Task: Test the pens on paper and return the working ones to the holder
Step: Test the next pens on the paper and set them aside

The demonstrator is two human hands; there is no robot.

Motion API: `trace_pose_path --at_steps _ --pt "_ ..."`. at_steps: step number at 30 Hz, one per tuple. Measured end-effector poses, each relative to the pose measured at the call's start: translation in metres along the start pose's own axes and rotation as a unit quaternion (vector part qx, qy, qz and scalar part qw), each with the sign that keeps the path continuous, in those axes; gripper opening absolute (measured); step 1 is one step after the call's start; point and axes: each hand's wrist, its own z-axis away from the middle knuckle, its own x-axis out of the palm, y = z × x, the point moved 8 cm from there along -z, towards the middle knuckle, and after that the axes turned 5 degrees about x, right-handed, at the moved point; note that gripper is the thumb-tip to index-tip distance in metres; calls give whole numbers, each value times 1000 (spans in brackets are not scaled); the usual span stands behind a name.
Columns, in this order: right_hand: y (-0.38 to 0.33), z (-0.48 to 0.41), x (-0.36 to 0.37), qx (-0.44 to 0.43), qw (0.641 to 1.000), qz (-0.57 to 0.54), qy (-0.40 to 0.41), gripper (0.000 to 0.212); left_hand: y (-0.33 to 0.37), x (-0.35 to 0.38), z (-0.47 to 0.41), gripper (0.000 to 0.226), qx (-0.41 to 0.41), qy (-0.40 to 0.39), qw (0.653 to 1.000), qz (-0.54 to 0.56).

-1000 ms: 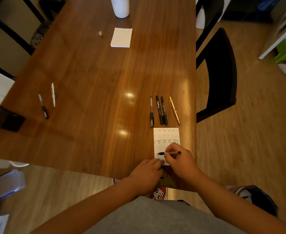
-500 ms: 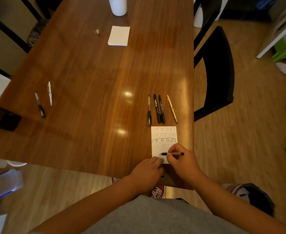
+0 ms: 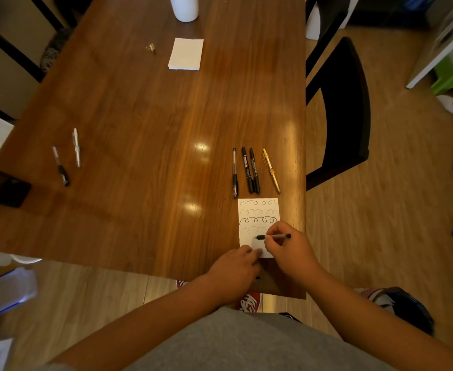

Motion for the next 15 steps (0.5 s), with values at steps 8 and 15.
trace_pose_path --at_steps 8,15 --pt "8 0 -5 7 1000 3 12 14 1 -2 -5 34 -18 -13 999 38" --pt "15 6 -10 8 1000 9 11 17 4 -4 -10 34 -1 -27 1000 5"
